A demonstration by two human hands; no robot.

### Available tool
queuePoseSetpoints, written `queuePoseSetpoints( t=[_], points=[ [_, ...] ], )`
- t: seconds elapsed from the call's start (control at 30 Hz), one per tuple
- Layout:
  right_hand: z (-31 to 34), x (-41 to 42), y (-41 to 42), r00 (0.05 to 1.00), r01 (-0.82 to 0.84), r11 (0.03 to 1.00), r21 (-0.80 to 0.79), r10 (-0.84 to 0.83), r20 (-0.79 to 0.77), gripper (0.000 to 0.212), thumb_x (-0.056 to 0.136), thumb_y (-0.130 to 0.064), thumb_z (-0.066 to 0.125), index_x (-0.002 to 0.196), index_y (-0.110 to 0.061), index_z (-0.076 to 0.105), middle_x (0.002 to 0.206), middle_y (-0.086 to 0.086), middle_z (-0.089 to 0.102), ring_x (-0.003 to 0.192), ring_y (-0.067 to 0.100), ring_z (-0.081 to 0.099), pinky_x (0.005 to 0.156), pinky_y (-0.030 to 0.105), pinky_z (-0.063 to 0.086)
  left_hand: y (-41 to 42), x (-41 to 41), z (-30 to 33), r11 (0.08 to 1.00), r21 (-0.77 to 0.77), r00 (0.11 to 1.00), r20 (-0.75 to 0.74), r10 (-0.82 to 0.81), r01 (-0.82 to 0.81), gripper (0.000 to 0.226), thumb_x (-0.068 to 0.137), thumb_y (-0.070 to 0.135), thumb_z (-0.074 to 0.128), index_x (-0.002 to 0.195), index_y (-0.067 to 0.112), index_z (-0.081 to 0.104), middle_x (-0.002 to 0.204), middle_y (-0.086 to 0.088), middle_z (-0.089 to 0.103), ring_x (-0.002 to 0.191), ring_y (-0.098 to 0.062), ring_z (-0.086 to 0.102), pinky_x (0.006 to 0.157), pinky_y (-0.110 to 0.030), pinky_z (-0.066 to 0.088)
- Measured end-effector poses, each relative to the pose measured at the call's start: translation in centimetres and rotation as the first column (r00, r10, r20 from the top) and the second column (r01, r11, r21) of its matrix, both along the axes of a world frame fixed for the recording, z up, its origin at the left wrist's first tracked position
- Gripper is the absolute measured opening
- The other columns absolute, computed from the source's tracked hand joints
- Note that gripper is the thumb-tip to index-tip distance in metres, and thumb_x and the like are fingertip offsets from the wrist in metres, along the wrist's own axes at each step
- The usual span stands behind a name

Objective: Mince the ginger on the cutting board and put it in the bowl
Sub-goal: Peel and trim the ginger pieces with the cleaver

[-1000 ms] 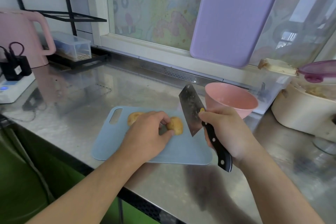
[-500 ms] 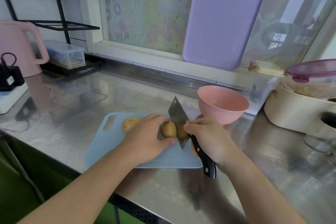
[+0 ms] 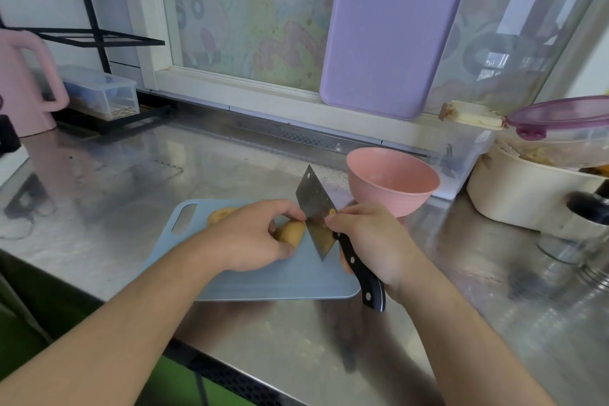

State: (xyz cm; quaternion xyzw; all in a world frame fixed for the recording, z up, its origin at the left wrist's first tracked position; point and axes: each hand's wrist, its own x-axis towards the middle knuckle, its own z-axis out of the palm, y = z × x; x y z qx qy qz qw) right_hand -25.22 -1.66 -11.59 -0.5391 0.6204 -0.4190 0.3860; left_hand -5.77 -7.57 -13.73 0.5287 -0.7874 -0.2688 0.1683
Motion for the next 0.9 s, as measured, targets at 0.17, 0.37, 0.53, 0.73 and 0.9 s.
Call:
queuePoseSetpoints(
  t=[0.17,0.37,0.53,0.73,0.9],
  points=[
    [0.0,0.1,-0.1,0.999,-0.017,1.000,0.020,0.016,0.031,0.029,0.091,-0.004,0.061,0.064,-0.004,0.053,0.052,0.013,0.040,0.040,0.022,0.040,0.045,0.024,0.032,0.6,-1.2,-1.8,0.982,-0.172,0.997,-0.034,0.070,-0.075,0.049,0.084,0.046,0.078,0.127,0.039,0.056,0.115,0.019,0.054,0.106,-0.006,0.055,0.087,-0.023,0.042],
    [-0.3,0.3,0.4,0.994,-0.097,0.969,0.227,0.084,0.068,0.023,0.086,-0.016,0.061,0.063,-0.018,0.057,0.048,0.008,0.046,0.040,0.022,0.039,0.050,0.025,0.029,0.8,-1.2,-3.5,0.945,-0.296,0.986,-0.126,0.107,-0.140,0.032,0.085,0.034,0.072,0.115,0.035,0.062,0.108,0.019,0.058,0.106,-0.010,0.055,0.092,-0.029,0.048],
    [-0.2,0.7,0.9,0.992,-0.124,0.962,0.241,0.121,0.028,0.012,0.082,-0.008,0.058,0.072,-0.014,0.055,0.044,0.006,0.046,0.037,0.021,0.040,0.048,0.019,0.028,0.7,-1.1,-3.8,0.936,-0.317,0.984,-0.135,0.118,-0.156,0.032,0.087,0.032,0.069,0.118,0.035,0.060,0.111,0.017,0.059,0.109,-0.011,0.054,0.095,-0.033,0.049],
    [-0.2,0.7,0.6,0.998,-0.069,0.990,0.126,0.067,0.016,0.016,0.059,-0.014,0.059,0.046,-0.021,0.054,0.047,0.009,0.046,0.046,0.026,0.041,0.056,0.037,0.029,0.8,-0.9,-3.7,0.937,-0.305,0.980,-0.156,0.124,-0.168,0.040,0.088,0.019,0.064,0.124,0.034,0.063,0.119,0.019,0.060,0.117,-0.008,0.052,0.101,-0.027,0.044],
    [-0.1,0.4,0.4,0.997,-0.065,0.995,0.069,0.067,-0.025,0.011,0.054,-0.014,0.057,0.046,-0.018,0.051,0.050,0.010,0.042,0.057,0.030,0.039,0.057,0.044,0.028,0.7,-0.8,-3.8,0.953,-0.268,0.976,-0.199,0.091,-0.144,0.046,0.084,0.012,0.064,0.123,0.037,0.065,0.120,0.022,0.061,0.119,-0.005,0.053,0.106,-0.027,0.044]
  ],
)
